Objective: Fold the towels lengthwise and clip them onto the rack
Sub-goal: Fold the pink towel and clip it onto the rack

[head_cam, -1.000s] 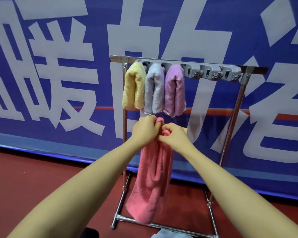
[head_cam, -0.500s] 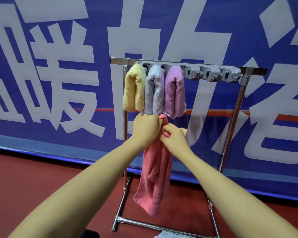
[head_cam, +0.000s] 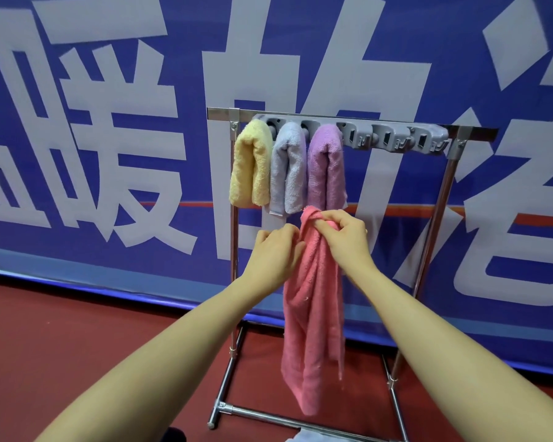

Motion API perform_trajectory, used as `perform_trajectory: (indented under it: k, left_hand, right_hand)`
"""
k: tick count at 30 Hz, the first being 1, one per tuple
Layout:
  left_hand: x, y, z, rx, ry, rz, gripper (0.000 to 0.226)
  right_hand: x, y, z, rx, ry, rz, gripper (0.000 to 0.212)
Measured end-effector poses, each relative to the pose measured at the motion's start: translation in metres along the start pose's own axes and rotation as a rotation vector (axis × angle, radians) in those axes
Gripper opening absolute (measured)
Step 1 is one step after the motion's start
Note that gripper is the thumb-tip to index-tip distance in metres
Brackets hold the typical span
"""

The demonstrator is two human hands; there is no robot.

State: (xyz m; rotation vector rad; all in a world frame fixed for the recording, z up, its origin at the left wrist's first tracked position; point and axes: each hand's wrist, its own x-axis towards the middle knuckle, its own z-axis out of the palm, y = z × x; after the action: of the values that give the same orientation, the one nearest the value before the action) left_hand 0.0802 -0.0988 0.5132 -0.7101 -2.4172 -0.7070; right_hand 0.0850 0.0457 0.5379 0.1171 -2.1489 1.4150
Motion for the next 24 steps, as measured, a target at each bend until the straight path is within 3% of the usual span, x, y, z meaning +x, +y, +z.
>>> perform_trajectory:
  k: [2,6,9,14,16,21,24]
  left_hand:
    - [-0.002,0.006,-0.003,-0.11,0.026,-0.04,0.012]
    - [-0.003,0.012,-0.004,-0.171,0.015,-0.08,0.013]
    - [0.0,0.013,0.002,-0.122,0.016,-0.024,0.024]
    - [0.003,0.012,0.002,0.046,0.02,-0.037,0.014]
    - [0.005,0.011,-0.002,0.06,0.059,-0.083,0.015]
    - [0.015,-0.002,-0.008,-0.29,0.124,-0.273,0.017]
    - [0.02,-0.012,-0.011,-0.39,0.186,-0.419,0.022]
  right_hand:
    - [0.001,0.003,-0.002,0.019,-0.008,0.023,0.005]
    - [0.0,0.007,-0.005,0.042,-0.048,0.047,0.016]
    - [-0.002,0.006,-0.005,0.028,-0.066,0.04,0.016]
    - [0.001,0.01,-0.012,0.002,-0.069,0.057,0.007]
    - [0.001,0.013,-0.019,0.028,-0.096,0.079,0.015]
    - [-0.003,0.023,-0.027,-0.216,-0.173,0.081,0.025]
    - [-0.003,0.028,-0.03,-0.401,-0.129,0.052,0.027]
